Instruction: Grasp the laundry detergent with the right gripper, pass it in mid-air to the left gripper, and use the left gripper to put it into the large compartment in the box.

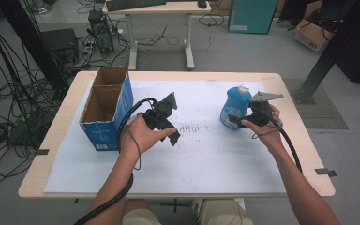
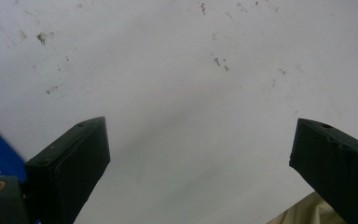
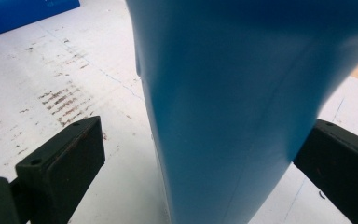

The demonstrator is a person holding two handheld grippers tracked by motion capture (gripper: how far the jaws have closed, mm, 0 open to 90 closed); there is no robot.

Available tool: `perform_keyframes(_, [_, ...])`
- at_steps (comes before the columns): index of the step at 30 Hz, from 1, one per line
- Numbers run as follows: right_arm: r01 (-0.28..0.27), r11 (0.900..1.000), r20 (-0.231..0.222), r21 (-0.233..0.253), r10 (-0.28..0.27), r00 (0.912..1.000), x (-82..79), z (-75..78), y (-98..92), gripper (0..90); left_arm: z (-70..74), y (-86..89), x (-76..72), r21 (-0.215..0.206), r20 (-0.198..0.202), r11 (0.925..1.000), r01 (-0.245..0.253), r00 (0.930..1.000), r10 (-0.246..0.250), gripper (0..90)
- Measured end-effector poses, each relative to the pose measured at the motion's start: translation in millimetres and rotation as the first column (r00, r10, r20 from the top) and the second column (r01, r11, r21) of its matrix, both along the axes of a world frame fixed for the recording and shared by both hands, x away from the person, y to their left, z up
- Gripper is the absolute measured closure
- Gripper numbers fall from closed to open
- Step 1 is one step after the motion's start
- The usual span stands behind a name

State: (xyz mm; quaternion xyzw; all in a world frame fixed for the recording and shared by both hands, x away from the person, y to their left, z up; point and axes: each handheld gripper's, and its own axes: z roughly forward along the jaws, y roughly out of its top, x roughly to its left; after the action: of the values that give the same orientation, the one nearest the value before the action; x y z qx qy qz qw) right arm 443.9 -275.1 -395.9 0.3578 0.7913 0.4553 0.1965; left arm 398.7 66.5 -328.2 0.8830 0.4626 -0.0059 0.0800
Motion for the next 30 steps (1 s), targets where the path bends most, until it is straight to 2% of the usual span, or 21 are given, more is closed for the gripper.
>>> perform_keyframes(30, [-0.005,1.0,0.012,0.009,0.005,0.9999,0.5,0.3,-0.6,2.5,-0.3,0.6,0.4,-0.002,0.0,1.0,0.0,1.0,0.0,5.2])
